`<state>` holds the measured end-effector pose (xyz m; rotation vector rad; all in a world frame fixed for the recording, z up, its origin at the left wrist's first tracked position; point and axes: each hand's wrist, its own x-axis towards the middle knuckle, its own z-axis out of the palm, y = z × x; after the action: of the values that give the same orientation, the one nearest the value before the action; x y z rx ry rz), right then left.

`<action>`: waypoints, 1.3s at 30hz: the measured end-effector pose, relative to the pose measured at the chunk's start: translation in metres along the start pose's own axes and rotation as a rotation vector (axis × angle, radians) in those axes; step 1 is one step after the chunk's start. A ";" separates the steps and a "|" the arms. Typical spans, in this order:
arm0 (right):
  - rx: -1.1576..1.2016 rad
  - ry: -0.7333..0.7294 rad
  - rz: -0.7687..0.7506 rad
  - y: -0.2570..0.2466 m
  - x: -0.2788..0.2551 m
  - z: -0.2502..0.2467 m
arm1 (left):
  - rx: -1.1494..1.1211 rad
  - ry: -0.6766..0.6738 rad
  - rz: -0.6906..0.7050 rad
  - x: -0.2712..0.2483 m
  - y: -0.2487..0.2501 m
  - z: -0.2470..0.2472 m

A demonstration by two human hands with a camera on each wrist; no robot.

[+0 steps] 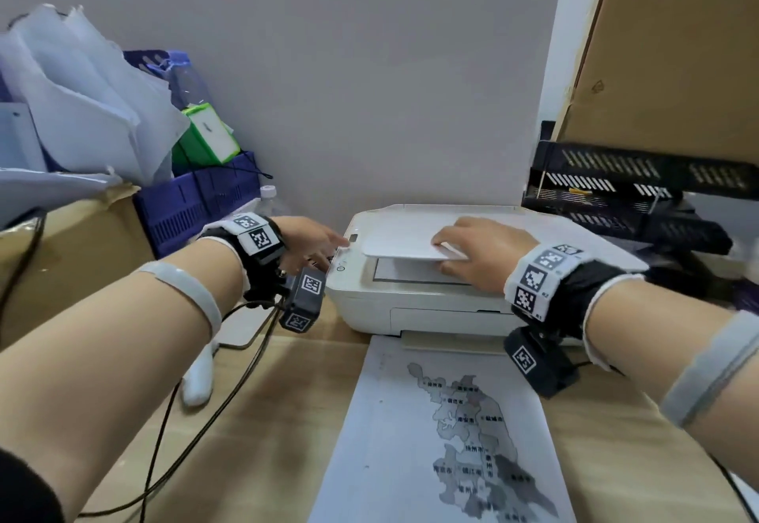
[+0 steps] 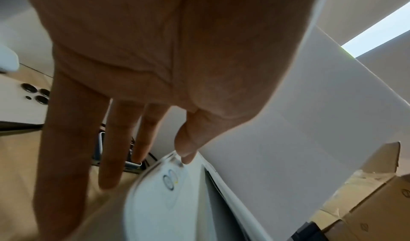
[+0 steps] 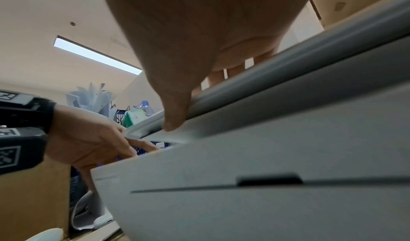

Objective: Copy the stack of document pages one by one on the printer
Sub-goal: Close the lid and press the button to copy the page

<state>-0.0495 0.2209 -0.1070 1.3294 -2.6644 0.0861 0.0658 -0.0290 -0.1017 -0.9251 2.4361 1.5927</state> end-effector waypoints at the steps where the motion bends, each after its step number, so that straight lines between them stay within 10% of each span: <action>1: 0.017 -0.039 0.009 0.000 -0.003 0.006 | 0.000 -0.017 -0.022 -0.003 -0.004 0.002; 39: 0.074 -0.077 0.074 0.002 -0.013 0.059 | 0.119 0.137 0.010 -0.005 -0.011 0.027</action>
<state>-0.0501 0.2249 -0.1668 1.2795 -2.8008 0.1462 0.0693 -0.0069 -0.1205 -1.0348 2.5972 1.4125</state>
